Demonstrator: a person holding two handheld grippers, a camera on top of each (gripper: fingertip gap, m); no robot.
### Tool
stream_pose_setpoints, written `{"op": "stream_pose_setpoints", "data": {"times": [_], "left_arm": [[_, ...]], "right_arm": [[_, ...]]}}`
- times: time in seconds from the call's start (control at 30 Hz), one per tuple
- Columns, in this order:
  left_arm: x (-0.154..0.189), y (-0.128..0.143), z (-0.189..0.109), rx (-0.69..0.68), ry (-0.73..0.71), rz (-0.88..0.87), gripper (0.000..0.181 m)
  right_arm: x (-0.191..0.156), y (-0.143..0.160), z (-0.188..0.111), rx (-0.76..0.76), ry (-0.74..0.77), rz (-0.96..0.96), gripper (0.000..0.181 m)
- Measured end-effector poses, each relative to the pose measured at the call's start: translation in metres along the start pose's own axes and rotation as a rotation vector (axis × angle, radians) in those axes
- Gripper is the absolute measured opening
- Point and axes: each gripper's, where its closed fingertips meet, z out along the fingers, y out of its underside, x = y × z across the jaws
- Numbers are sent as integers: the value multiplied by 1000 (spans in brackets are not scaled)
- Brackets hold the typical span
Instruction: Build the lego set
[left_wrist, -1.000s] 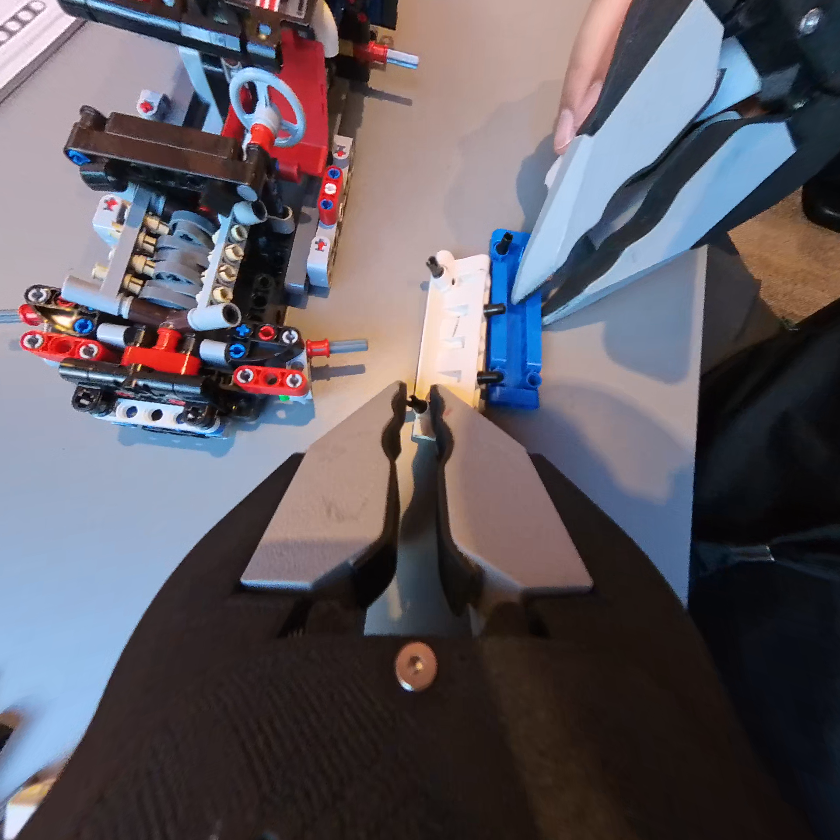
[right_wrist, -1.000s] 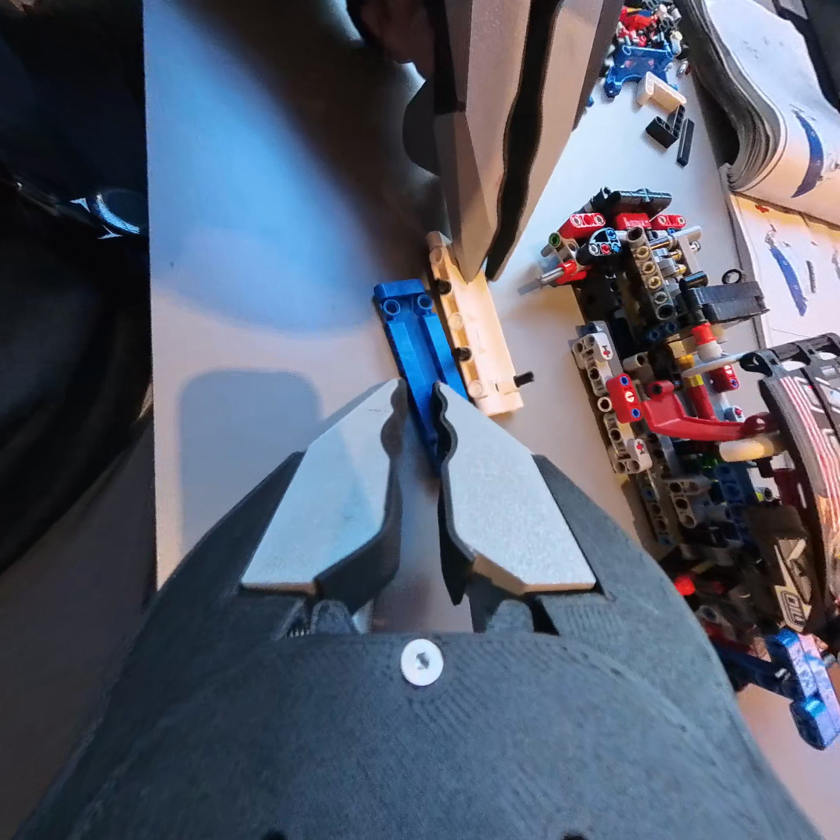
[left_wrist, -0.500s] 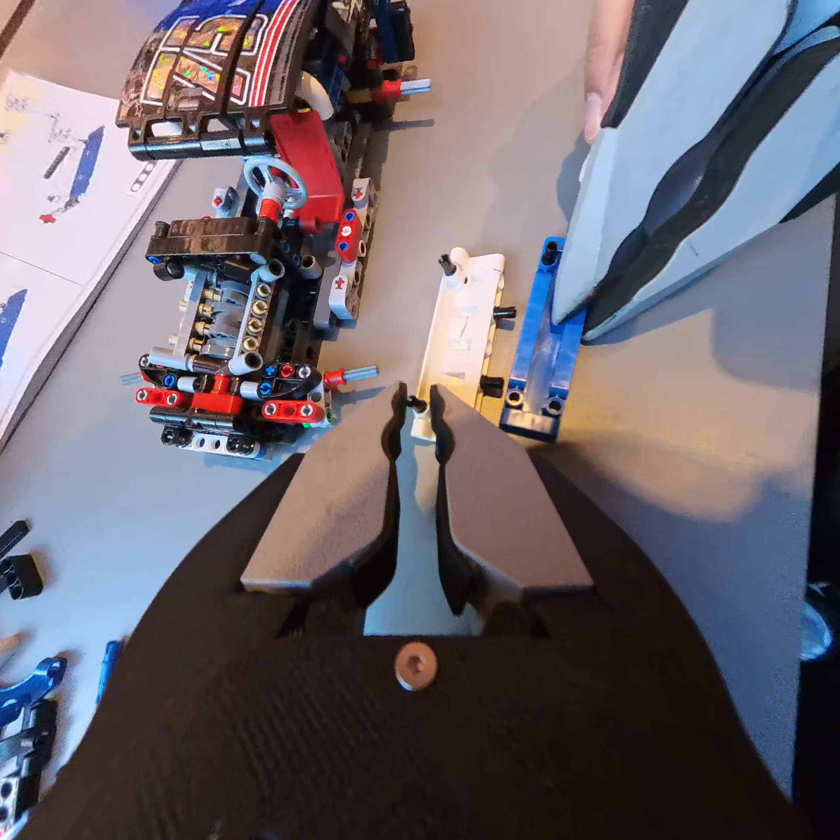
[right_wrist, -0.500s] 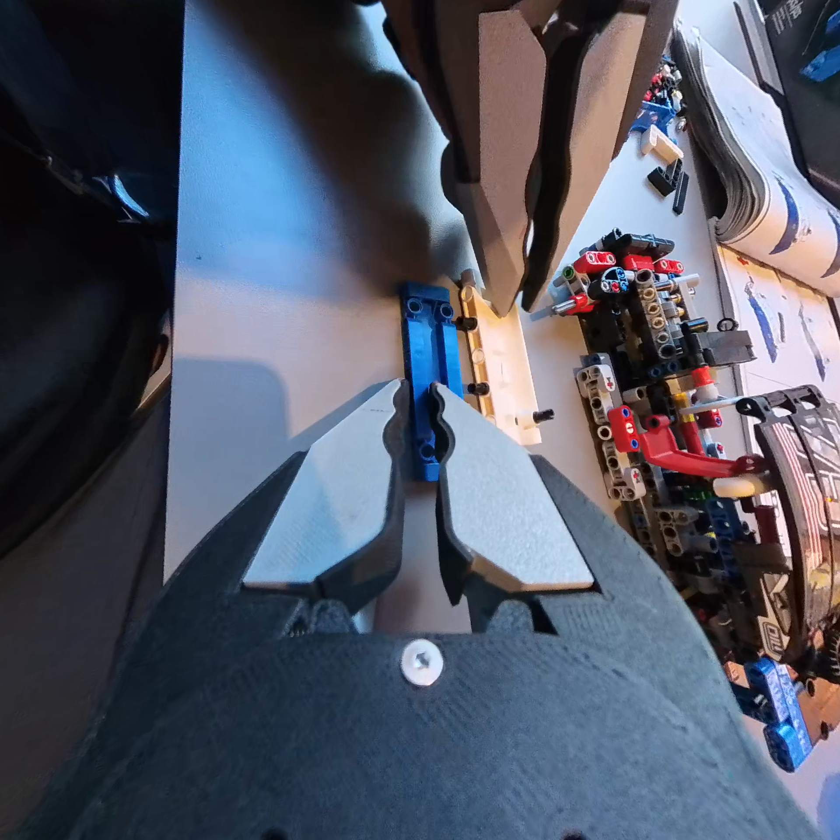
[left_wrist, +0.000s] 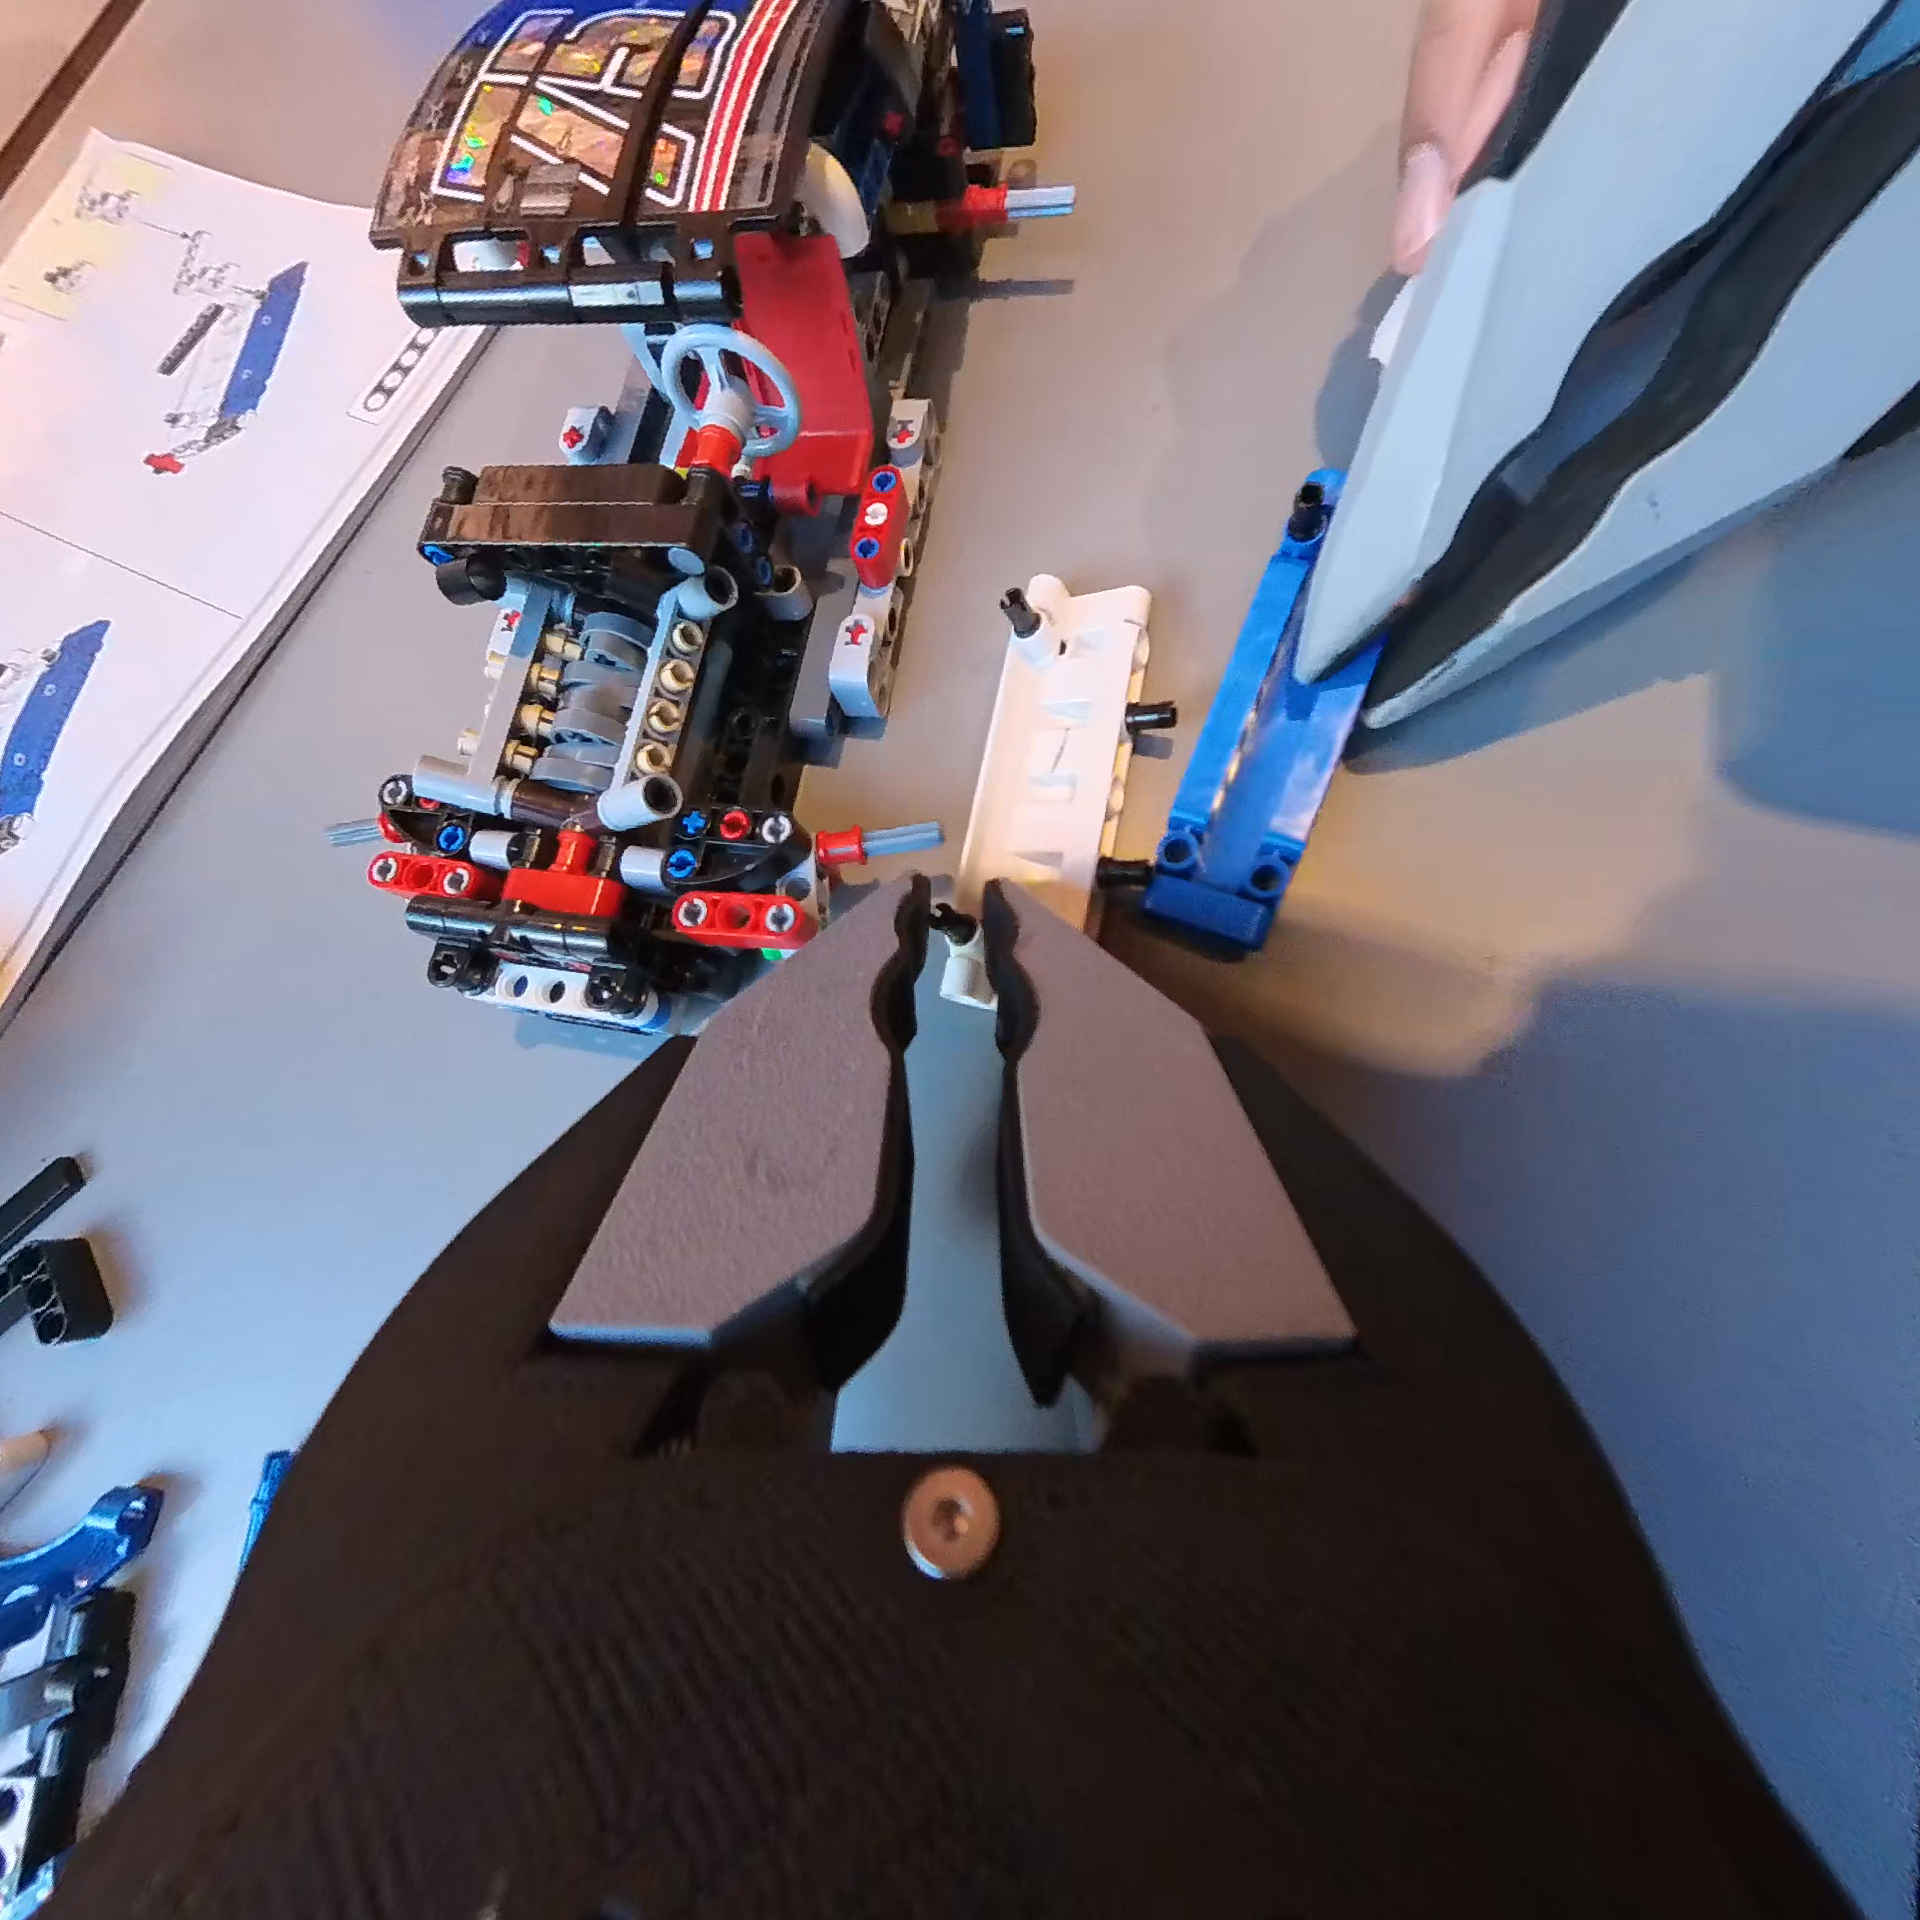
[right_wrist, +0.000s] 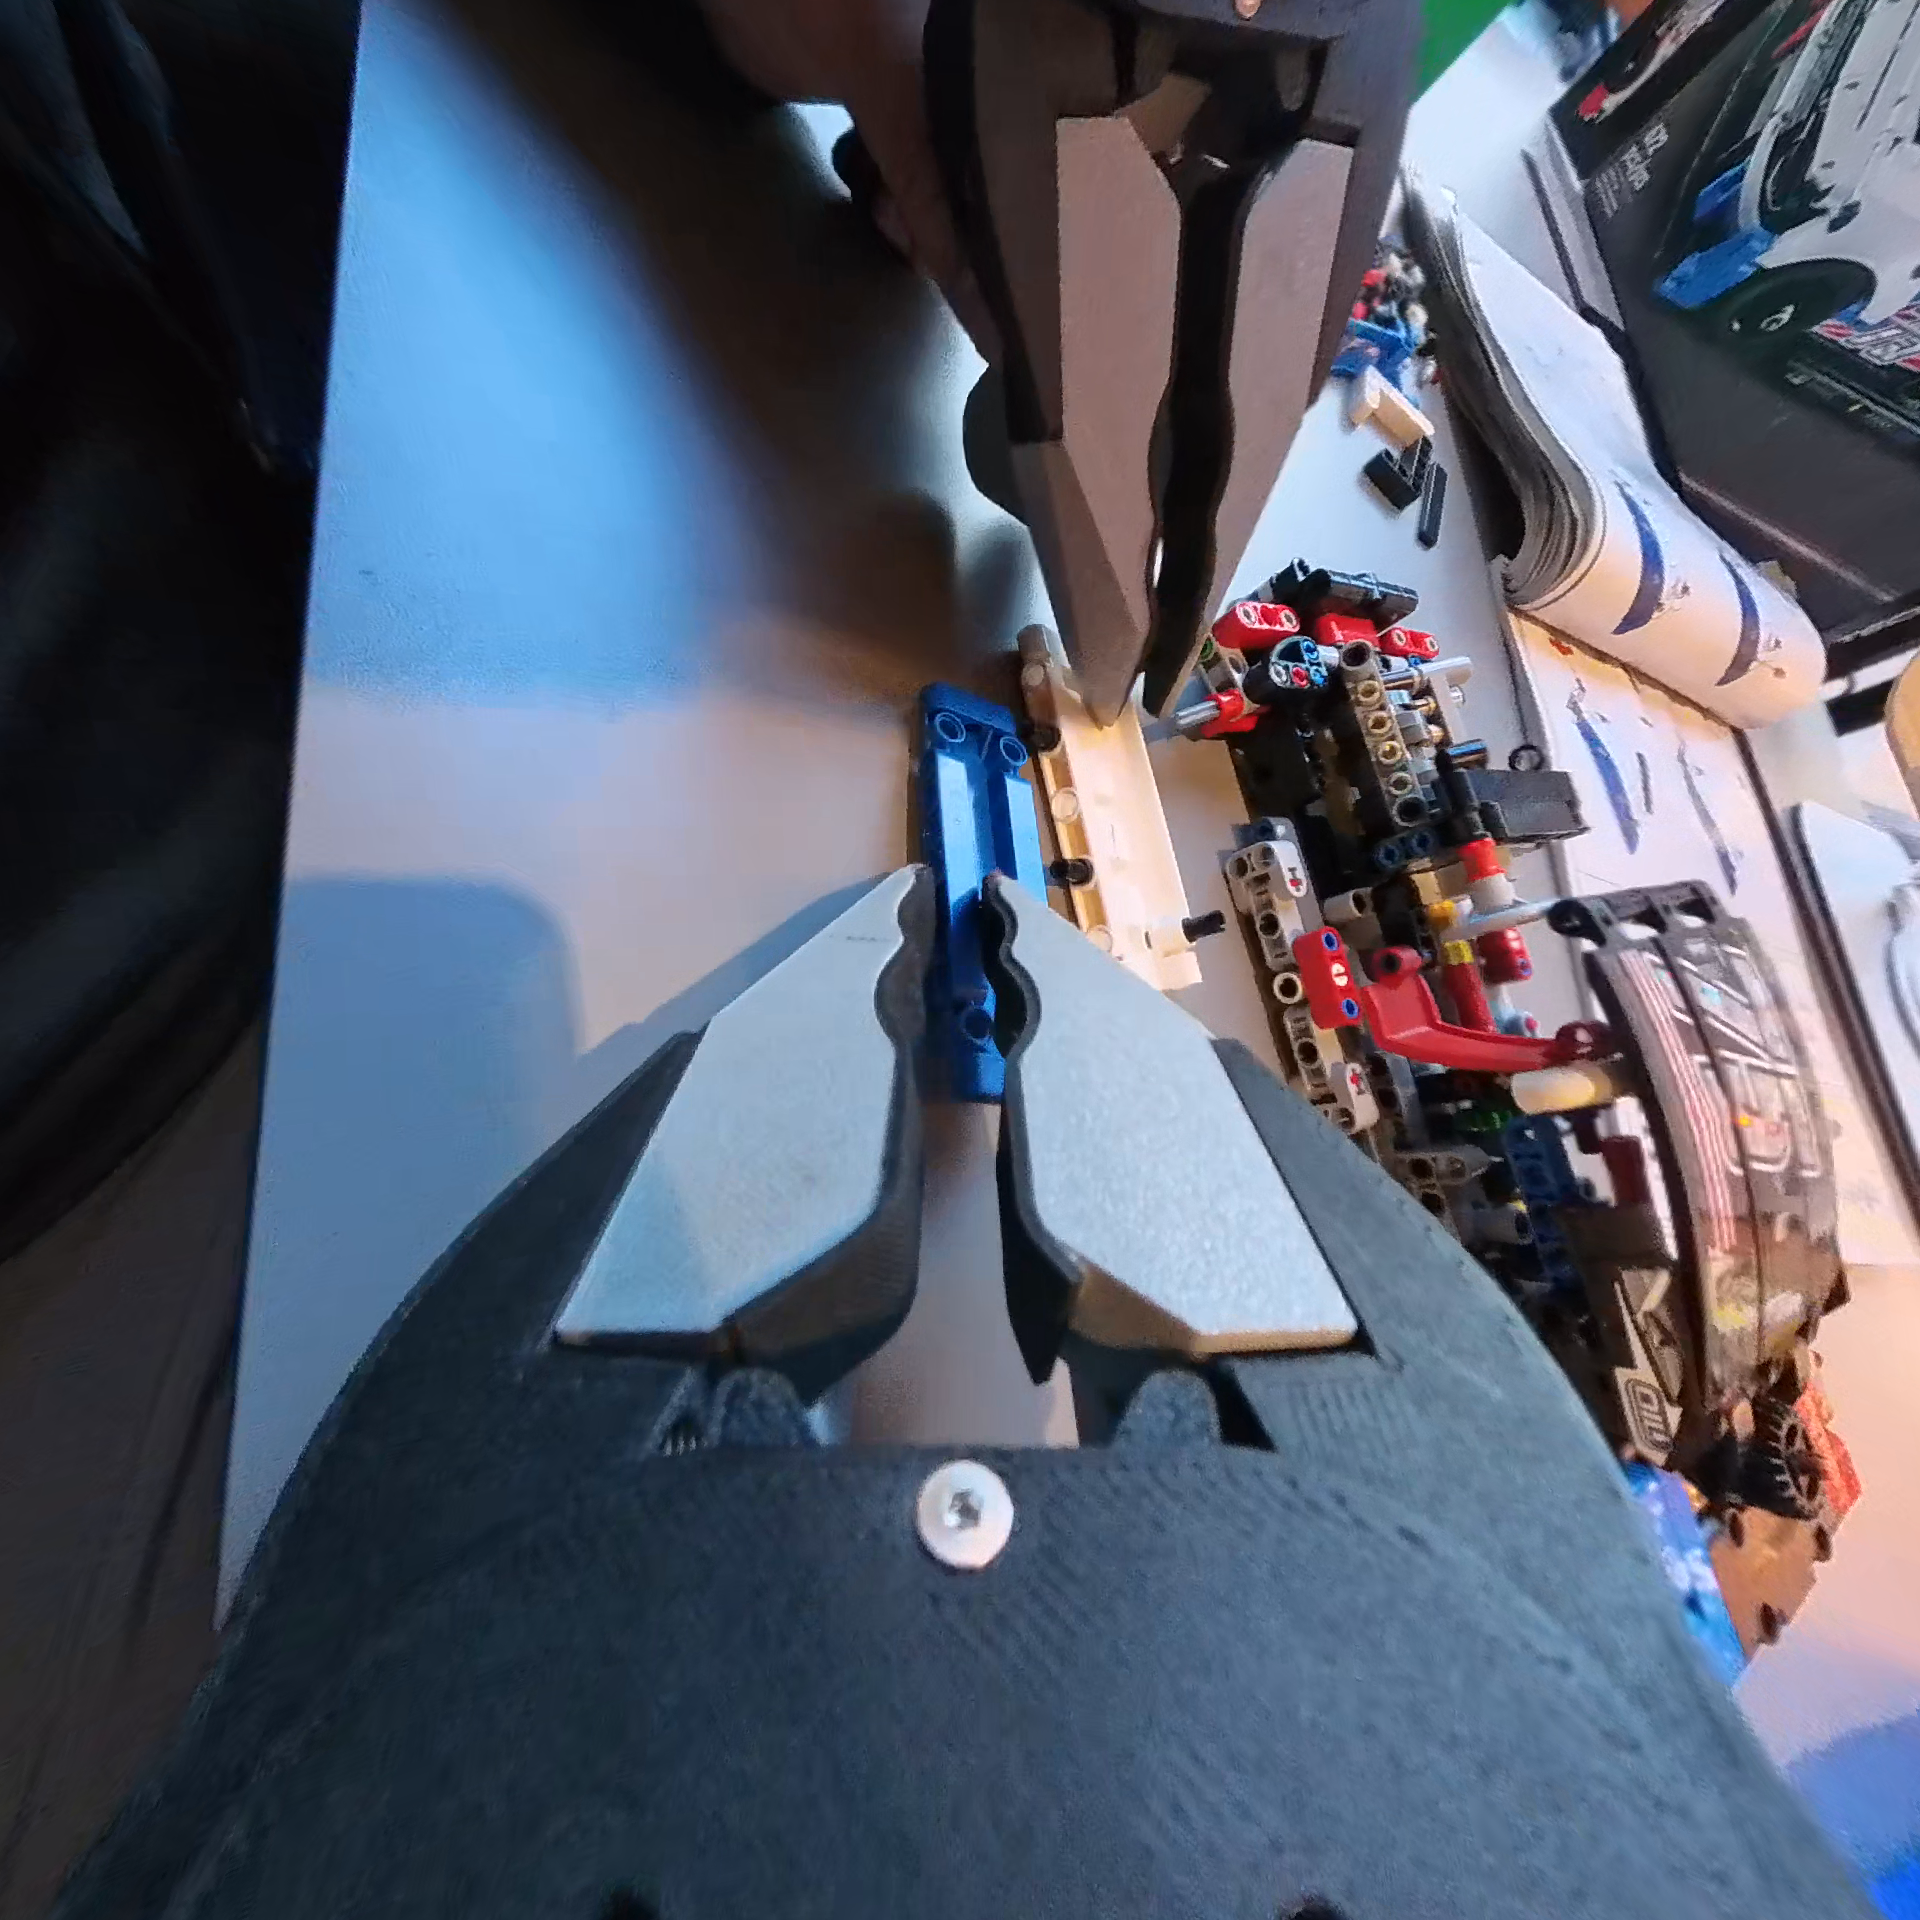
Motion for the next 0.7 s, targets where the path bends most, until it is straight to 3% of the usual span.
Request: {"op": "stream_pose_setpoints", "data": {"times": [0.3,0.57,0.7], "left_arm": [[-3,-1,2,0,1,-17,7],[-6,-1,3,2,20,-55,7],[-5,-1,4,1,30,-57,7]], "right_arm": [[9,-9,-9,98,-26,97,3],[33,-25,-36,325,-39,297,3],[37,-27,-41,365,-48,331,3]]}}
